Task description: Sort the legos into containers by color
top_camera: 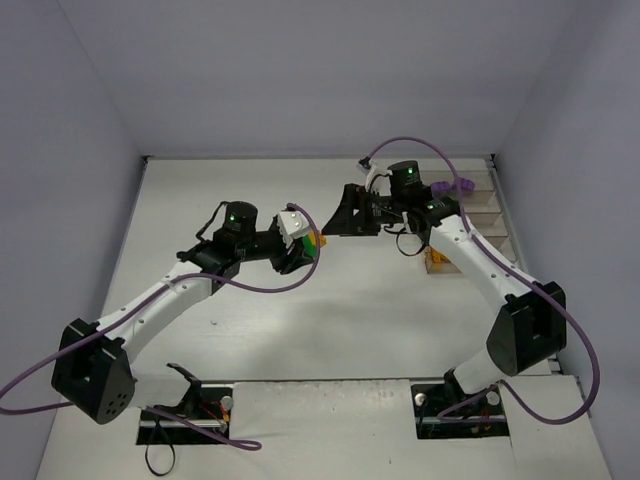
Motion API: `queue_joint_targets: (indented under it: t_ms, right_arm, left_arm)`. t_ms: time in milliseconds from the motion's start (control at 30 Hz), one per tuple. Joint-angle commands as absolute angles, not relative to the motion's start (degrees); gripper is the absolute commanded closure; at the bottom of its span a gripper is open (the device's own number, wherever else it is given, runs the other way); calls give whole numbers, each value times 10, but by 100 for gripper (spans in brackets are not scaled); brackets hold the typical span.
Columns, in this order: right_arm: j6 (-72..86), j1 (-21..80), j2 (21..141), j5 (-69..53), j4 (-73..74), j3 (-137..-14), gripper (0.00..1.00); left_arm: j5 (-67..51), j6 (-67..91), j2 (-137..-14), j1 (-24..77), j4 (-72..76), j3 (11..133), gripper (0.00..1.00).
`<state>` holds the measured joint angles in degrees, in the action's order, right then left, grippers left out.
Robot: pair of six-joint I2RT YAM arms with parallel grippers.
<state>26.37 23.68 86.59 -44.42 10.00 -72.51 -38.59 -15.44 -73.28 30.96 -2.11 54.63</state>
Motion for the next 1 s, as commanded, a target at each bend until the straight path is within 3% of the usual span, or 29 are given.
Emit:
queue_joint_targets:
  t_ms: [0, 600, 700, 800, 867, 967]
  right_arm:
    - [274, 252, 867, -455, 62, -759, 35]
    - [279, 294, 902, -454, 59, -760, 41]
    - [276, 294, 902, -454, 59, -760, 53]
    - [272, 294, 900, -452, 59, -759, 90]
    - [272, 294, 899, -448, 59, -759, 100]
    - [270, 294, 899, -451, 58, -759, 100]
  left_arm:
    - [-399, -175, -722, 317, 1, 580, 75]
    - [-400, -185, -729, 323, 9, 580, 75]
    - [-401, -184, -733, 323, 10, 581, 76]
    - [-402, -180, -737, 323, 10, 583, 75]
    - [-401, -178, -738, 323, 9, 584, 65]
    - [-403, -172, -744, 323, 9, 585, 61]
